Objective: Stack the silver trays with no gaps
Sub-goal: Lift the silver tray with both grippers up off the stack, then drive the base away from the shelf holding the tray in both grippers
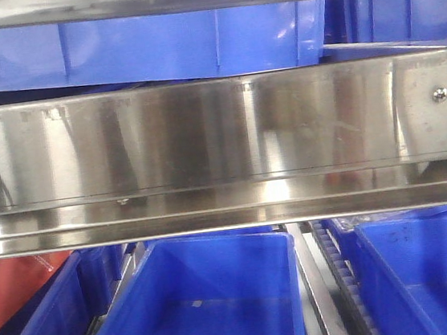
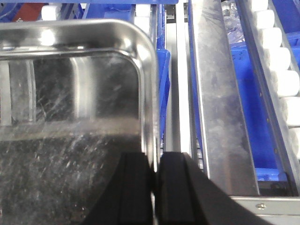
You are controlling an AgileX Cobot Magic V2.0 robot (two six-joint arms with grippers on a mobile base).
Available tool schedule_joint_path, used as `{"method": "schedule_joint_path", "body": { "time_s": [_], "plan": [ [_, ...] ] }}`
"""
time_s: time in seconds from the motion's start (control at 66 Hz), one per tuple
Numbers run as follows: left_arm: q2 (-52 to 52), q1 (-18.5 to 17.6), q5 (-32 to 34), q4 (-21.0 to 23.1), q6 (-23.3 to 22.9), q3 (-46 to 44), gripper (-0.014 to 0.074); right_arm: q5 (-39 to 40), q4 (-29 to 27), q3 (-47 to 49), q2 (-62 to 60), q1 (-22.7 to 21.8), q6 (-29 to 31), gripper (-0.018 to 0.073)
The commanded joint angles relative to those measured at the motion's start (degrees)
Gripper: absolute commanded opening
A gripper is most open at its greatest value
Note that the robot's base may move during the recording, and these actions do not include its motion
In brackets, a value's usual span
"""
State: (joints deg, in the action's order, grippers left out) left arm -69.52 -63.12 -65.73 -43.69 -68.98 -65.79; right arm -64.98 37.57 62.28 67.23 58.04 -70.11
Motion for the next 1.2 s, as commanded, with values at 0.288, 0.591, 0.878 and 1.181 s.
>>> {"method": "schedule_joint_path", "body": {
  "time_s": [0.288,0.591,0.878,1.181],
  "plan": [
    [0.2,-0.8,3.7,-7.1,1.2,-0.2,-0.0016,5.0,1.8,0.5,-0.6,0.5,0.0,-0.0015],
    [0.2,-0.8,3.7,-7.7,1.2,-0.2,-0.0016,5.1,1.8,0.5,-0.6,0.5,0.0,-0.0015],
    [0.2,-0.8,3.7,-7.7,1.2,-0.2,-0.0016,5.1,1.8,0.5,-0.6,0.5,0.0,-0.0015],
    [0.2,-0.8,3.7,-11.8,1.2,-0.2,-0.0016,5.3,1.8,0.5,-0.6,0.5,0.0,-0.0015]
  ]
}}
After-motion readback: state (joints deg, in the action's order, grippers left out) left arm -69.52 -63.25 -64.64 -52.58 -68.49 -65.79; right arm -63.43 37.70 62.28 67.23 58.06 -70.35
